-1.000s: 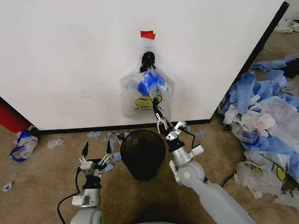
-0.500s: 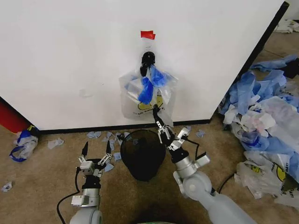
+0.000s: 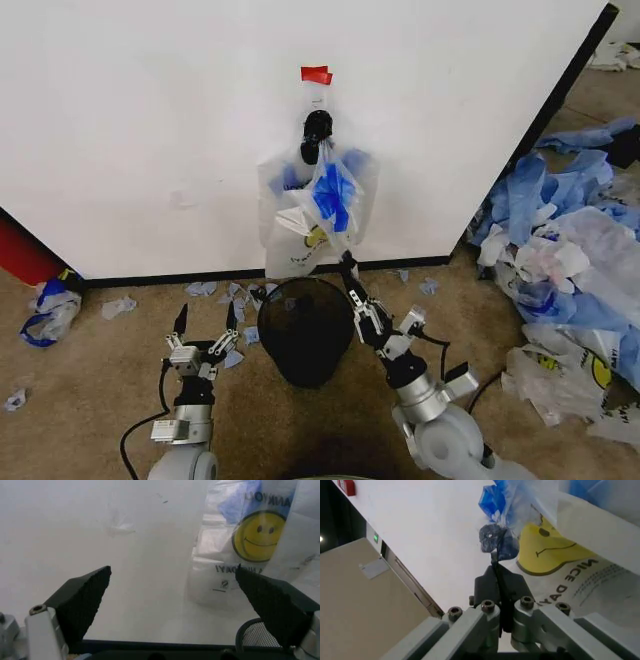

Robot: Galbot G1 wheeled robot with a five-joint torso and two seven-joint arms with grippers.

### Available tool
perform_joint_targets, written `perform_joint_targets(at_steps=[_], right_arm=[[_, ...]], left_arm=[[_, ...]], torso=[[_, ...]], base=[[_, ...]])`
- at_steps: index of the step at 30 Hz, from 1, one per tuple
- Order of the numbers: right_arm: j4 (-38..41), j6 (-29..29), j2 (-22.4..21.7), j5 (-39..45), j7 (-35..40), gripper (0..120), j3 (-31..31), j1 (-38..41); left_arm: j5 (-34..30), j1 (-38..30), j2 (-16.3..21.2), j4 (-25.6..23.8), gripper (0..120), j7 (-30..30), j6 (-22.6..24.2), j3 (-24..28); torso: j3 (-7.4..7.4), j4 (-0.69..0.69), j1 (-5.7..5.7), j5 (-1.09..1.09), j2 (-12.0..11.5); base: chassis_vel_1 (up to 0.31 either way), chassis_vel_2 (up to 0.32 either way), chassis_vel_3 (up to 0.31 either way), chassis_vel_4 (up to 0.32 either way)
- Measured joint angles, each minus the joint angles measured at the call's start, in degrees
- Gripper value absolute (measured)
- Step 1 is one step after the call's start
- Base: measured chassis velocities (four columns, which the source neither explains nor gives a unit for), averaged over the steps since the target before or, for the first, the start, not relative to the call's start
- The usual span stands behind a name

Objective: Pick up the garbage bag from the wall and place it over the trash bin.

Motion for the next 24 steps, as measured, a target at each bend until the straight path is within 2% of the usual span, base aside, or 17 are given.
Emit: perform_joint_targets(at_steps=[24], right_arm=[[0.6, 1.9, -0.8, -1.0, -2.0, 0, 2.0, -4.5]], left_arm=[[-0.3, -0.9, 0.4, 1.2, 98, 0.0, -0.2, 0.0]], torso=[[0.00, 0.00, 0.00, 0.00, 0.0]], base=[[0.000, 0.000, 0.000, 0.000]])
